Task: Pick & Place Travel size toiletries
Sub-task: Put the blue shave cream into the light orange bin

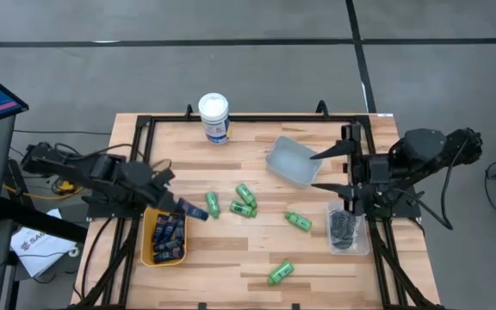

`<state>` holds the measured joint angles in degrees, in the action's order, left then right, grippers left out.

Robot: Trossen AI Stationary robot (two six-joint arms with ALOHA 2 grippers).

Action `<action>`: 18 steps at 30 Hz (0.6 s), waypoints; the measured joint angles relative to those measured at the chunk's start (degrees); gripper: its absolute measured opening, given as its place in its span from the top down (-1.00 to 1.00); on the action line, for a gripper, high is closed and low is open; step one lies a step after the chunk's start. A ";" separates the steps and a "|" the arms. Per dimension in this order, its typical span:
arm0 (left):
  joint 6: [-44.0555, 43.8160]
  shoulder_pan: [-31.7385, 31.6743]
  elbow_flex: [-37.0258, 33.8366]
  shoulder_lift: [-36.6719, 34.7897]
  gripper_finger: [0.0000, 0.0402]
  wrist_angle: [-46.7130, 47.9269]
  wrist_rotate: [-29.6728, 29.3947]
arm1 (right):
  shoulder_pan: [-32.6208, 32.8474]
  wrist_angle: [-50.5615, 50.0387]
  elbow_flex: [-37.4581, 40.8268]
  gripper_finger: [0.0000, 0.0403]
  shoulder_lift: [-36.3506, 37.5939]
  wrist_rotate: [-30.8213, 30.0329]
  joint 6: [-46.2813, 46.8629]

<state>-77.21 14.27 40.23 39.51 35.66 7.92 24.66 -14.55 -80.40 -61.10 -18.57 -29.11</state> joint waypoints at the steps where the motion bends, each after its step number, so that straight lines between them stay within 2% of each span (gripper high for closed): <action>1: -1.33 1.03 -0.79 -0.06 0.98 0.80 0.02 | -0.36 -0.61 0.00 -0.24 -0.01 0.01 0.61; 4: -4.43 4.12 -2.78 0.47 0.98 1.93 0.61 | -1.29 -2.39 0.02 -0.24 -0.13 -0.04 3.10; 14: -16.45 11.98 -8.75 1.90 0.98 3.46 12.29 | -3.73 -6.58 0.02 -0.24 -0.09 -0.06 8.21; 18: -19.65 13.68 -10.43 1.90 0.98 4.66 13.36 | -4.45 -8.36 0.02 -0.24 -0.09 -0.02 9.94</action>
<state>-96.86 27.95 29.81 41.41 40.32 21.28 20.21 -22.91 -80.38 -61.19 -18.59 -19.17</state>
